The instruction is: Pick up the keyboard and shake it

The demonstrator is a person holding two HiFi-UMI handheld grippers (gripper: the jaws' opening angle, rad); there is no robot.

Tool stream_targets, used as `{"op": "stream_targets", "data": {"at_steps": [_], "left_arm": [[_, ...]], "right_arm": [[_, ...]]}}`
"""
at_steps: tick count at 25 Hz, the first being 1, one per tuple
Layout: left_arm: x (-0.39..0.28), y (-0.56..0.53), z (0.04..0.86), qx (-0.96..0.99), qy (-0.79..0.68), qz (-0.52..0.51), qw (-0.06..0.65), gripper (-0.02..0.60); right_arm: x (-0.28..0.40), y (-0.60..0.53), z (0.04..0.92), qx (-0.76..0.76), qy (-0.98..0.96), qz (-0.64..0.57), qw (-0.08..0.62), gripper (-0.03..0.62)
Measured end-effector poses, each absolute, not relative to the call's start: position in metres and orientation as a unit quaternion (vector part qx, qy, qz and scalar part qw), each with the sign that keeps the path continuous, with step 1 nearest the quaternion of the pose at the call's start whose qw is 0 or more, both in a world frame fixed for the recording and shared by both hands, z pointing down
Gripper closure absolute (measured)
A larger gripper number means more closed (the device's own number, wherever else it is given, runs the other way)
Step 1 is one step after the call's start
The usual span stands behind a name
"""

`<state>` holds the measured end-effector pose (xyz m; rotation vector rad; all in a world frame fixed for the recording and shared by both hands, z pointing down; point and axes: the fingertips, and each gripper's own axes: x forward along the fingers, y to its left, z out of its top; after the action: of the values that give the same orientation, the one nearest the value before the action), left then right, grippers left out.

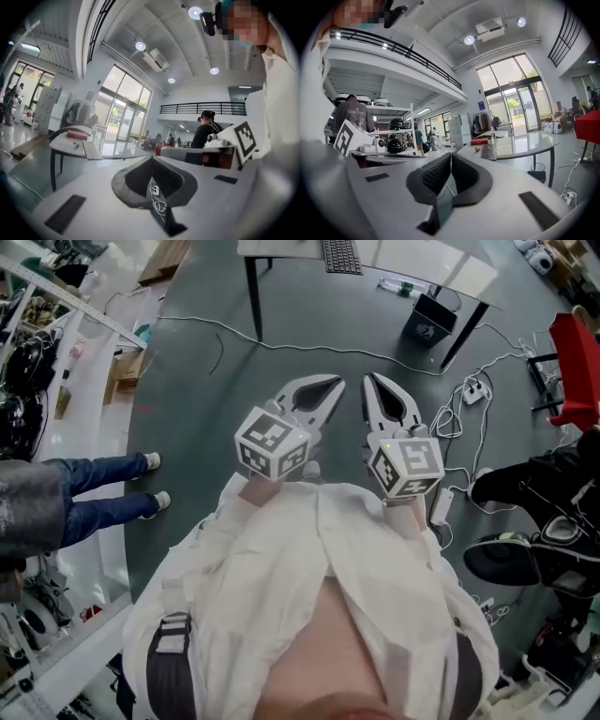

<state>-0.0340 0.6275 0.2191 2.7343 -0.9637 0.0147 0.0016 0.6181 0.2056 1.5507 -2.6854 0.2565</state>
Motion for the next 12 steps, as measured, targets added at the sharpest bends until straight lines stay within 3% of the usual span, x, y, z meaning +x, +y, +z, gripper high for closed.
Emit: {"op": "stream_targets", "data": {"at_steps": [12], "left_arm": [[-0.031,0.536,0.244,0.939,-0.310,0.021,0.151,0.569]], "right_arm": [[-0.004,0.530,0.231,0.508,-0.853,0.115,0.026,0.565]]}}
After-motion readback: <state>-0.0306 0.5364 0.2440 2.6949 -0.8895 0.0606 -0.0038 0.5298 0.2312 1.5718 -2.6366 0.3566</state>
